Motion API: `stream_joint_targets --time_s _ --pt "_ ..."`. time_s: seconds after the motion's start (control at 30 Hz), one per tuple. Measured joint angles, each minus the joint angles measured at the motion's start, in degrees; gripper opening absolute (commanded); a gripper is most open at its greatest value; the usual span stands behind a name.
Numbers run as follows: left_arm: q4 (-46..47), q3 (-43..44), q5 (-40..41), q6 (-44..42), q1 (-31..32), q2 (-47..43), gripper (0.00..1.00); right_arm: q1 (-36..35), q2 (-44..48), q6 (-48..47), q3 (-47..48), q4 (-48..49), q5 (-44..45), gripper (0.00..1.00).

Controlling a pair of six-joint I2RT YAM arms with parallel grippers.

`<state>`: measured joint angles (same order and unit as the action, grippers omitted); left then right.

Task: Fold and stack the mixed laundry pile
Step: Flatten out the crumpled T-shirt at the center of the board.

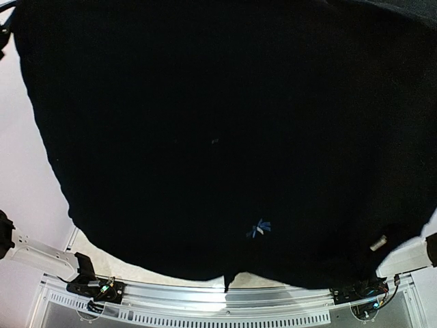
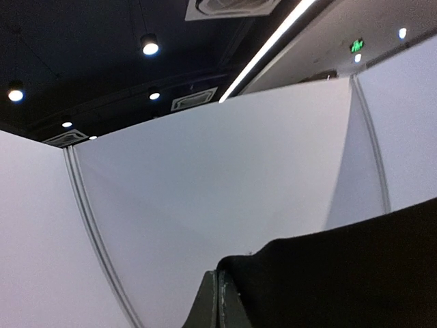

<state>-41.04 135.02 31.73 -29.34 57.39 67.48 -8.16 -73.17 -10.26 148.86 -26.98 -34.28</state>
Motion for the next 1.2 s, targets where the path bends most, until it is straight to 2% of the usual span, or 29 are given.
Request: stream_joint_targets --time_s 0.1,0.2,0.4,0.47,0.57,0.73,1.0,1.2 --pt "3.30 -6.82 5.68 -4.33 0.00 0.87 0.00 0.00 -3.93 -1.53 -2.86 0.24 0.09 0.00" --pt "4.74 -15.13 9.90 -5.64 -1.99 2.71 0.00 0.00 -7.02 -3.93 -11.23 -0.33 0.46 0.00" --pt "2.73 -34.62 6.62 3.43 -17.88 6.47 0.00 0.15 -10.10 -7.93 -43.12 1.11 5.60 0.00" --pt "2.51 -41.81 5.07 6.51 -20.94 8.09 0.00 0.33 -10.64 -8.66 -52.43 1.66 7.74 0.00" --pt "2.51 -47.56 2.45 10.34 -23.54 12.83 0.00 0.20 -12.63 -9.81 -61.79 2.23 10.91 0.00" --pt "3.58 -48.92 -1.01 15.02 -27.32 22.84 0.00 -0.94 -19.30 -11.26 -63.95 4.90 16.44 0.00" --pt "5.53 -47.78 -2.99 18.82 -29.75 32.54 0.00 -1.77 -34.69 -10.14 -57.66 8.26 23.30 0.00" --pt "6.51 -45.86 -4.15 20.90 -31.23 37.99 0.00 -2.08 -42.77 -9.22 -52.28 8.00 25.88 0.00"
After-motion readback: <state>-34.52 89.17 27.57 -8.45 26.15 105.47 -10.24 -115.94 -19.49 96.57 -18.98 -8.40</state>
